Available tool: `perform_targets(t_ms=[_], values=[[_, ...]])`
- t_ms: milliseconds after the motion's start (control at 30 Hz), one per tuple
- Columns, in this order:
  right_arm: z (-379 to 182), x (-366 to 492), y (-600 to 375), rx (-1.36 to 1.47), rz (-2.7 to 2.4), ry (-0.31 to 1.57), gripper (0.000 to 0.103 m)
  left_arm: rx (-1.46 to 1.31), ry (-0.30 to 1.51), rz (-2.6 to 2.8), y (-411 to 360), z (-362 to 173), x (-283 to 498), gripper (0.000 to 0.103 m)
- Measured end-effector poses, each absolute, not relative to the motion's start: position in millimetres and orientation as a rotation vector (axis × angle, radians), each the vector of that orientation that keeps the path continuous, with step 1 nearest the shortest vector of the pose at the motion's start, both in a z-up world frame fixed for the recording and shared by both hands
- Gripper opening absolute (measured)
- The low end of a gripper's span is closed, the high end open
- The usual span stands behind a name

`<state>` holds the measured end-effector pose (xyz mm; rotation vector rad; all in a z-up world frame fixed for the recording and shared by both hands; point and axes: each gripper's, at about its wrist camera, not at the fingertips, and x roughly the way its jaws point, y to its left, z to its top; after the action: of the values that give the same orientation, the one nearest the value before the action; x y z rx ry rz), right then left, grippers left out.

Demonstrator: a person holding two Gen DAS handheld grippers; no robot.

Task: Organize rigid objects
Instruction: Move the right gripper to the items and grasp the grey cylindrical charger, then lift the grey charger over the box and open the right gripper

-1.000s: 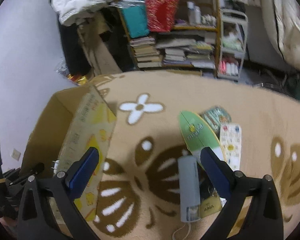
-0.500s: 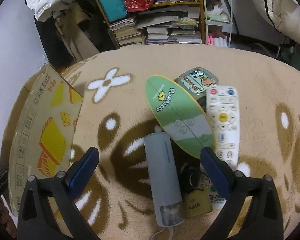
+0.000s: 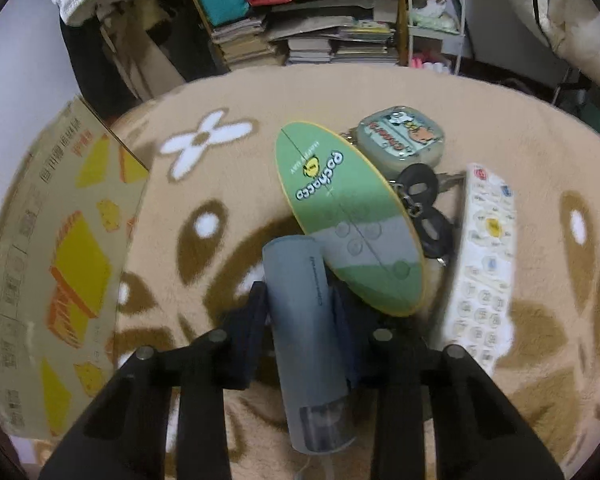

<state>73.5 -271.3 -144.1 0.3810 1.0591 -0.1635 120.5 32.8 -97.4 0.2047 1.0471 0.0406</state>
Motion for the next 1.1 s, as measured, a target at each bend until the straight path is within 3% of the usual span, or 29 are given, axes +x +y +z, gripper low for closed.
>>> perform_targets(t_ms=[1100], values=[[-54.7, 82.5, -225.2, 0.307, -0.043, 0.752, 0.031, 0.204, 1.047, 0.041, 31.9, -96.9, 120.5, 0.022]])
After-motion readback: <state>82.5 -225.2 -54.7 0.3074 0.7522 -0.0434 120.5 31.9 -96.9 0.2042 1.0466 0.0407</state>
